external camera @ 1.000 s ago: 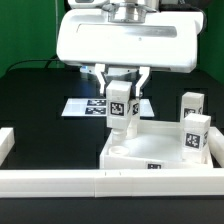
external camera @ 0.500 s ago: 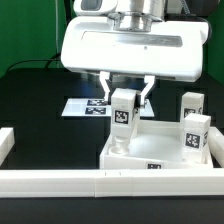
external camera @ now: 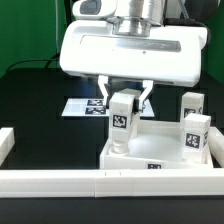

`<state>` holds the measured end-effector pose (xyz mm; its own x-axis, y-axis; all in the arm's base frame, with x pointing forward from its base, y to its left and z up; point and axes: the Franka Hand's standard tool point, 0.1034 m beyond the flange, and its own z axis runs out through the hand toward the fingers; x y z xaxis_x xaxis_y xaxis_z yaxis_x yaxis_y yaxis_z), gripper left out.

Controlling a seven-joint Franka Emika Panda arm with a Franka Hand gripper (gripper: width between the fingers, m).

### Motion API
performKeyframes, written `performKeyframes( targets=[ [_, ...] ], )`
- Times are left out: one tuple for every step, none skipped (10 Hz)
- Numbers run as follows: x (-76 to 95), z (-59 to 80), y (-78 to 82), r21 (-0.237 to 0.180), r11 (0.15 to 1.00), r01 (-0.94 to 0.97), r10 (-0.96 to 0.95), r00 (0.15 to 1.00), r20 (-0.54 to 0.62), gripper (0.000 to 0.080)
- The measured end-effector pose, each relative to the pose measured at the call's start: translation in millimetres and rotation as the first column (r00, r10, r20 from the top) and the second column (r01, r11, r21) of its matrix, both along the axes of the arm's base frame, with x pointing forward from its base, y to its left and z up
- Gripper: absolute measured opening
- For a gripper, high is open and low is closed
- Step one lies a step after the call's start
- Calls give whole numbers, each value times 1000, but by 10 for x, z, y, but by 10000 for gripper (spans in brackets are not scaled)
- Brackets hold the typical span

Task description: Assemble square table

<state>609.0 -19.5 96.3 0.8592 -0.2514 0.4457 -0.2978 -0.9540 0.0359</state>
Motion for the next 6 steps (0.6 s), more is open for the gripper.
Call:
performKeyframes(
  targets=[
    [-9,-19,-8,-2,1000,1,-1,1000,-3,285],
    [-18,-42,-11,-3,1000,1,-1,1000,-7,285],
    [-31,-72,-6,-5,1000,0,0,1000,-12,285],
    [-42,-97,-2,-7,1000,0,0,1000,-13,285],
    [-55,-128,10,-14,1000,-2,2,1000,-5,285],
    [-57,-131,25,-24,1000,-7,7,1000,15,285]
  ],
)
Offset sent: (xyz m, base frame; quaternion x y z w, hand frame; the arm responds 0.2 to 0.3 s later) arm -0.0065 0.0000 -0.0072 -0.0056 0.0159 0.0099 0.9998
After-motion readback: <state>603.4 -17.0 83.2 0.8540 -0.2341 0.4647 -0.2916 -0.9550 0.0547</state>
